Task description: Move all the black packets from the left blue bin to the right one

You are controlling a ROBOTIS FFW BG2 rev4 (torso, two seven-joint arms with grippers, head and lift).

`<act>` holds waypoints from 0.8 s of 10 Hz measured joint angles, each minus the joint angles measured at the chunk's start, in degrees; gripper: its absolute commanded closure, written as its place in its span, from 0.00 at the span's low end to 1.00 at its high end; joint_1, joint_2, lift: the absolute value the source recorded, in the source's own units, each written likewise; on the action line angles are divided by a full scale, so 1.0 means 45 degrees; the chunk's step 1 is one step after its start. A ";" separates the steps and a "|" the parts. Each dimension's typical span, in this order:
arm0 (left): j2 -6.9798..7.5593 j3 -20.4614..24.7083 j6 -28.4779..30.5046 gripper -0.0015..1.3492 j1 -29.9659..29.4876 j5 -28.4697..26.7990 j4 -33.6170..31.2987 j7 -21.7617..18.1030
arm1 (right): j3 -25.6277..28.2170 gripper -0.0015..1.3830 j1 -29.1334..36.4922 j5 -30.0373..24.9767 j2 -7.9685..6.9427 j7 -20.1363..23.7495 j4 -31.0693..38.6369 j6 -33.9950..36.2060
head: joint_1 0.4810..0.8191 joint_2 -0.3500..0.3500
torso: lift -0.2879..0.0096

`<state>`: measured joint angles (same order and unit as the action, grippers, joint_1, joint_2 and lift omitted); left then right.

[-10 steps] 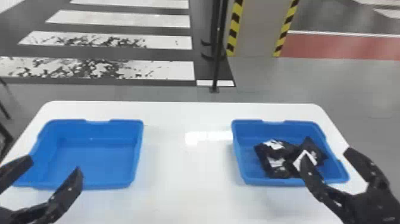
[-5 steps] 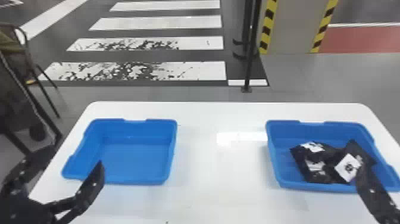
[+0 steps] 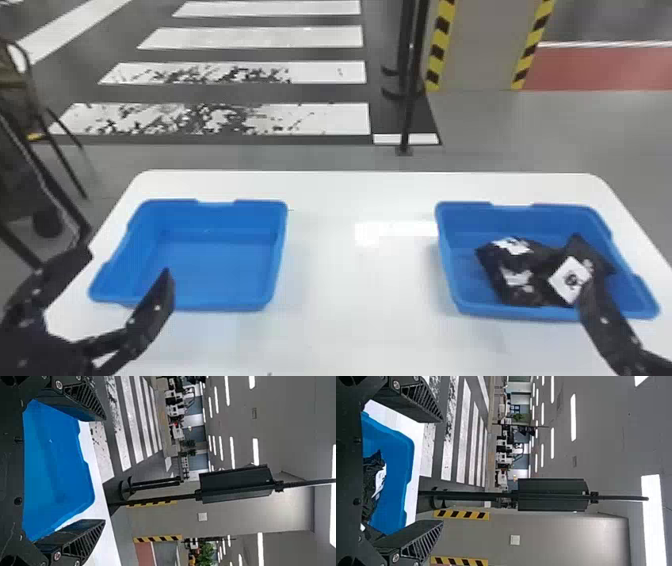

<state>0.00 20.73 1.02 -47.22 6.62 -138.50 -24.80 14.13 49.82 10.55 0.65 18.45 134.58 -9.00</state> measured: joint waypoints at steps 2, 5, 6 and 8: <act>0.0000 -0.0154 0.0187 0.10 0.0079 0.0083 0.0113 0.0004 | -0.0041 0.09 -0.0051 0.0069 0.0028 -0.0003 -0.0129 0.0028 | 0.63 0.55 | 0.50; 0.0000 -0.0282 0.0310 0.10 0.0128 0.0200 0.0263 0.0003 | -0.0069 0.09 -0.0102 0.0128 0.0031 -0.0004 -0.0203 0.0059 | 0.63 0.54 | 0.50; 0.0000 -0.0315 0.0348 0.10 0.0152 0.0240 0.0339 0.0003 | -0.0096 0.09 -0.0131 0.0173 0.0040 0.0000 -0.0250 0.0144 | 0.63 0.54 | 0.50; 0.0000 -0.0351 0.0388 0.10 0.0179 0.0264 0.0392 0.0003 | -0.0117 0.09 -0.0146 0.0211 0.0051 0.0001 -0.0267 0.0187 | 0.63 0.54 | 0.50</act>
<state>0.00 19.15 2.77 -46.42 7.81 -136.74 -24.78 13.60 49.17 11.50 0.88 18.46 133.38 -8.16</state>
